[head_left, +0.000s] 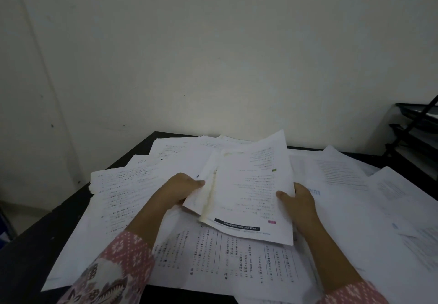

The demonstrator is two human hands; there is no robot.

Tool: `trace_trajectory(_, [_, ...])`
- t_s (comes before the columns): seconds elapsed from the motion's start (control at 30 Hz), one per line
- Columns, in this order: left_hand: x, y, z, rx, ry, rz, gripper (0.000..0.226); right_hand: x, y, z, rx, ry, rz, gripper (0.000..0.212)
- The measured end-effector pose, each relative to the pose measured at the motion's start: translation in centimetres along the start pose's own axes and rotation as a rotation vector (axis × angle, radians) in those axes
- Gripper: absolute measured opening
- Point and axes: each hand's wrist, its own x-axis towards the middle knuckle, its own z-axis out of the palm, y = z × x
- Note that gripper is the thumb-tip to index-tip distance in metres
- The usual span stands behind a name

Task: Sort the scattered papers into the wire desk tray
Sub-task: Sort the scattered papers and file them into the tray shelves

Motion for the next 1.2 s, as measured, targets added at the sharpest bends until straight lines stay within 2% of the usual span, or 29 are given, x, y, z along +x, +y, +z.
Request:
trace_trajectory(0.07, [-0.5,0.1,0.2,-0.015,-0.091,0.021,0.016,-0.2,0.1,0.2,-0.026,-0.011,-0.02,0.027])
trace_trajectory(0.17, [-1.2,0.2,0.4,-0.121,-0.232,-0.021,0.019,-0.4,0.0,0.3,-0.052,-0.03,-0.039,0.029])
trace_trajectory(0.27, [-1.3,0.2,0.9,-0.118,-0.138,-0.022,0.03,-0.8,-0.3,0.7,-0.076,-0.062,-0.059,0.031])
trace_trajectory(0.4, [-1.6,0.0,1.7,-0.032,-0.117,0.001,0.059,-1.3,-0.7,1.0,-0.147,-0.077,-0.116,0.031])
trace_trajectory(0.5, [-2.1,-0.6,1.6,0.067,-0.012,0.102,0.067,-1.3,-0.6,0.8,-0.175,-0.087,-0.161,0.022])
trace_trajectory(0.73, [-3.9,-4.1,-2.3,-0.064,0.192,0.134,0.063,-1.8,-1.7,1.5,0.069,-0.115,-0.111,0.013])
trace_trajectory(0.83, [-4.2,-6.0,-4.5,-0.146,0.332,0.083,0.057,-2.6,-2.2,3.1,-0.143,-0.222,-0.193,0.006])
trace_trajectory(0.93, [-4.4,-7.7,-6.4,-0.24,0.444,0.041,0.055,-4.1,-2.5,5.5,-0.407,-0.327,-0.326,0.015])
trace_trajectory(1.07, [-4.4,-9.3,-7.8,-0.28,0.551,-0.002,0.05,-6.4,-3.9,8.6,-0.524,-0.385,-0.373,0.021])
trace_trajectory(1.2, [-4.7,-10.1,-8.3,-0.292,0.578,0.005,0.048,-8.3,-4.7,11.4,-0.625,-0.39,-0.36,0.043])
